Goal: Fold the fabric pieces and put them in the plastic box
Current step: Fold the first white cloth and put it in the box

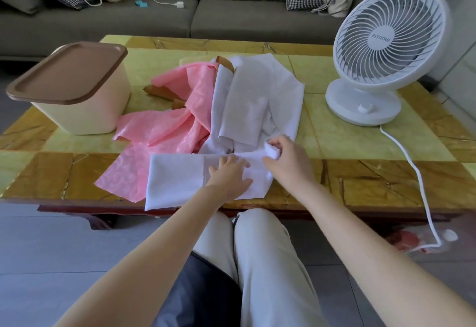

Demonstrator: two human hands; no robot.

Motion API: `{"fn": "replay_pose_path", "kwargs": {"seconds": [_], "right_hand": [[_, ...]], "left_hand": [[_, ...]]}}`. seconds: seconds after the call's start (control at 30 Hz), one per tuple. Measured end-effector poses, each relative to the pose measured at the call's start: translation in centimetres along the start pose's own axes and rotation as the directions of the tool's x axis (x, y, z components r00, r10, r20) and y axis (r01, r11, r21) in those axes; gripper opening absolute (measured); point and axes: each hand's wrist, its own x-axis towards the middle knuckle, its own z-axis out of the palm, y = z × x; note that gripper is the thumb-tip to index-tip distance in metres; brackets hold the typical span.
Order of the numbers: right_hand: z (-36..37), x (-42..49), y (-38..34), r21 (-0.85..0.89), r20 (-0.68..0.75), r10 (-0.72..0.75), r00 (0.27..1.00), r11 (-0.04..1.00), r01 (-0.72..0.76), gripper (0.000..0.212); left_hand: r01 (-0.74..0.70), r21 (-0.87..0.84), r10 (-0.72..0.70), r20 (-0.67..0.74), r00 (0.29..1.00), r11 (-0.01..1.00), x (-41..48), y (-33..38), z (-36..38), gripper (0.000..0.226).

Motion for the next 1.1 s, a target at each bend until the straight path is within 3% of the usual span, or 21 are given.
{"fn": "replay_pose_path", "kwargs": {"seconds": [0.13, 0.2, 0.27, 0.37, 0.47, 0.57, 0.7, 0.97, 1.1], "right_hand": [[2.9, -1.9, -2.7, -0.009, 0.089, -0.196, 0.977, 0.980, 0.198, 0.029], [4.0, -2.6, -2.8, -0.026, 0.146, -0.255, 0.956, 0.965, 0.261, 0.029], [4.9, -3.2, -2.6, -0.023, 0.209, -0.285, 0.935, 0.955, 0.296, 0.029], [5.5, -3.6, -2.3, 0.005, 0.277, -0.303, 0.912, 0.949, 0.315, 0.029], [5.5, -3.6, -1.9, 0.014, 0.323, -0.304, 0.896, 0.948, 0.317, 0.030], [5.2, -3.6, -0.9, -0.175, 0.285, -0.292, 0.913, 0.921, 0.349, 0.032], [4.8, -3.7, -0.1, -0.374, 0.212, -0.189, 0.959, 0.891, 0.258, 0.034], [4.5, -3.9, 0.6, -0.400, 0.351, -0.190, 0.917, 0.855, 0.330, 0.044], [4.5, -4.1, 0.8, -0.385, 0.379, -0.213, 0.900, 0.848, 0.363, 0.059]], "left_hand": [[0.008, -0.344, -0.129, -0.329, 0.936, 0.939, -0.4, -1.1, -1.9, 0.020], [0.055, -0.517, -0.257, -0.327, 0.909, 0.854, -0.8, -1.8, -2.8, 0.025], [0.122, -0.613, -0.310, -0.210, 0.927, 0.780, -1.1, -2.3, -3.2, 0.036], [0.176, -0.560, -0.291, -0.123, 0.949, 0.809, -1.3, -2.7, -3.0, 0.042], [0.221, -0.515, -0.328, -0.125, 0.936, 0.828, -0.8, -3.1, -2.7, 0.040], [0.284, -0.468, -0.380, -0.123, 0.917, 0.837, -0.5, -3.8, -2.7, 0.036], [0.316, -0.447, -0.394, -0.090, 0.915, 0.837, -0.6, -4.5, -2.4, 0.030], [0.284, -0.383, -0.359, -0.140, 0.923, 0.879, -0.7, -5.2, -2.0, 0.040], [0.285, -0.370, -0.353, -0.128, 0.927, 0.884, -0.5, -5.7, -2.0, 0.039]]}}
